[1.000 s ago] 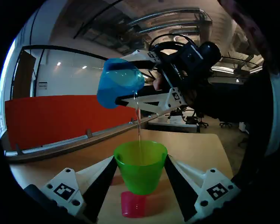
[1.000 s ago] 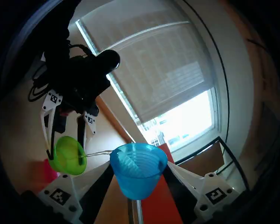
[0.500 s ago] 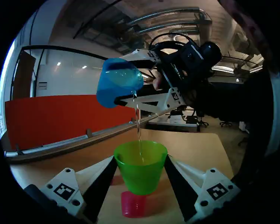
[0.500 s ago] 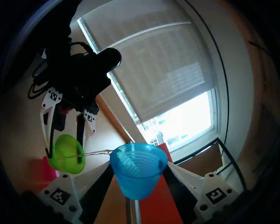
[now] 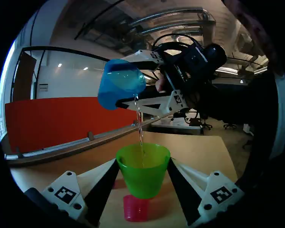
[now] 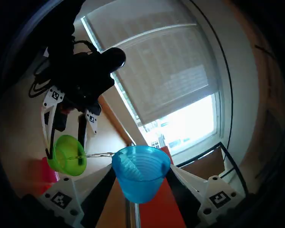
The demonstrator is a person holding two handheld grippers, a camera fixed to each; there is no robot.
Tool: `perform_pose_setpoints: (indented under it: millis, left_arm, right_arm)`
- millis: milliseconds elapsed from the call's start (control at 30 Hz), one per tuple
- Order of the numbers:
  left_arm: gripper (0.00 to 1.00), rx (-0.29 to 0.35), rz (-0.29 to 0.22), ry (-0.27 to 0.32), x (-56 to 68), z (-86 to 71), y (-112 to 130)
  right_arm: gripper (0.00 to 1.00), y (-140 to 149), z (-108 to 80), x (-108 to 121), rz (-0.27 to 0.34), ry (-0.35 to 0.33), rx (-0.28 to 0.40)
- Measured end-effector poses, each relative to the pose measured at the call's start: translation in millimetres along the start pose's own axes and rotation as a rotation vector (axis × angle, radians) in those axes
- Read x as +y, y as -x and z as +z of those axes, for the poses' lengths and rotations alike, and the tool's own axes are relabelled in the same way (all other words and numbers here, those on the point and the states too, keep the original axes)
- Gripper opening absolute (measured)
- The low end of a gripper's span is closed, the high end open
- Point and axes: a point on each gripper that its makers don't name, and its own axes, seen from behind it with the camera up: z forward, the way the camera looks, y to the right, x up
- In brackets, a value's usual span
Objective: Pour water
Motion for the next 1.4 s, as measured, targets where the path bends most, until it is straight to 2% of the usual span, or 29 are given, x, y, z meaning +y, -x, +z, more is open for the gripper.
perform_pose_setpoints:
  millis: [1400]
  left_arm:
    - [0.86, 0.004, 0.009, -0.004, -0.5, -0.2, -2]
  right_arm:
    - [0.89, 1, -3.3, 11, -0.059, 0.027, -0.003]
